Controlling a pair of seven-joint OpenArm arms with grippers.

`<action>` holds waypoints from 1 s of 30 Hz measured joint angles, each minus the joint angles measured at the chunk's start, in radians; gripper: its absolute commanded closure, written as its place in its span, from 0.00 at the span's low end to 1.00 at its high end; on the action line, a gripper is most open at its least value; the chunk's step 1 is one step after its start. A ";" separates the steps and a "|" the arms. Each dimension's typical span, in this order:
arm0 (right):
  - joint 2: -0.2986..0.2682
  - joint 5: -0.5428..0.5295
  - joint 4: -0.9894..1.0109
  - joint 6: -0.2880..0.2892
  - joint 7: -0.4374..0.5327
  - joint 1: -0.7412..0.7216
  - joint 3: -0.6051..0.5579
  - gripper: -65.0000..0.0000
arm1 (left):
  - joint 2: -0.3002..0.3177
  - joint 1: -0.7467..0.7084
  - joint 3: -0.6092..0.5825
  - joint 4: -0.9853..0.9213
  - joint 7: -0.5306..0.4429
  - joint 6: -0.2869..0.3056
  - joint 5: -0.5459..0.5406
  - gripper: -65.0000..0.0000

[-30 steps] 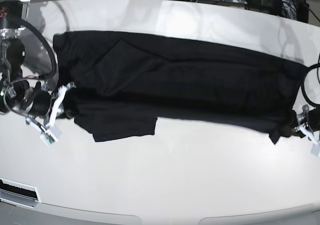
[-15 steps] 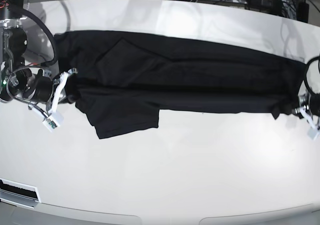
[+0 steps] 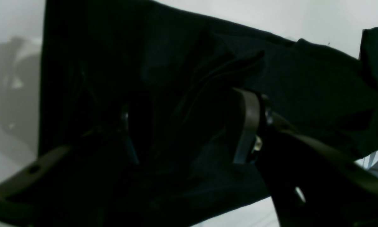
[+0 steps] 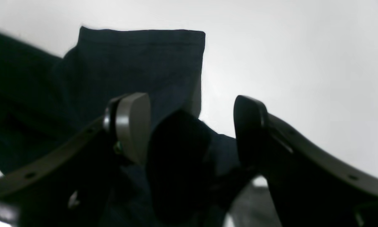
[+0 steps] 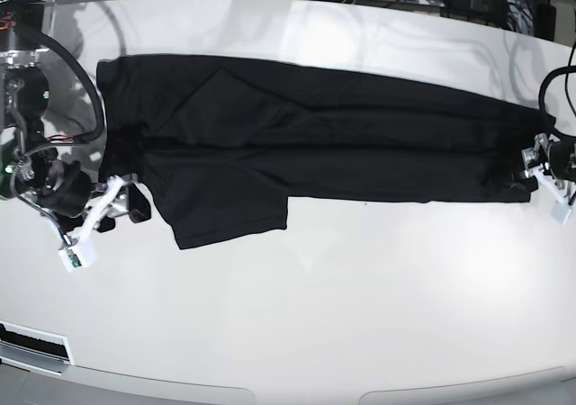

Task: Layout the t-shirt on the table in an organized manner, then fold the t-shirt properly
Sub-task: 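Grasp the hanging sleeve with the right gripper and tuck it onto the fold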

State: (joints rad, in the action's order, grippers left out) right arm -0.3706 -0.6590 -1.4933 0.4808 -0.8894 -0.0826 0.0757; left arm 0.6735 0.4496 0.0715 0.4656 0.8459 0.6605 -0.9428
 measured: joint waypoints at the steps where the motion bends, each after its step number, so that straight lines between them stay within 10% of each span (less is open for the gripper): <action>1: 0.023 0.000 0.041 0.000 0.001 -0.022 0.000 0.34 | 0.000 0.001 0.000 0.000 -0.002 -0.006 -0.001 0.42; 12: 0.167 0.179 0.680 -0.018 0.212 -0.306 0.001 0.34 | 0.000 0.002 0.000 0.002 -0.001 -0.009 -0.001 0.42; 19: 0.217 0.146 0.771 0.134 0.225 -0.344 0.001 0.36 | 0.000 0.002 0.000 0.002 -0.001 -0.009 -0.019 0.42; 25: 0.235 0.150 0.774 0.208 0.227 -0.346 0.001 1.00 | 0.000 0.002 0.000 0.002 -0.001 -0.009 -0.019 0.42; 30: 0.224 0.012 0.701 0.204 0.001 -0.344 0.001 1.00 | -0.001 0.002 0.000 0.002 -0.021 -0.009 -0.018 0.42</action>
State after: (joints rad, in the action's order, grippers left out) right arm -0.1471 -0.6472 -0.7925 0.6853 -0.8883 -0.4271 0.0765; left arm 0.6724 0.4515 0.0715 0.4675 0.8246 0.6514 -0.9611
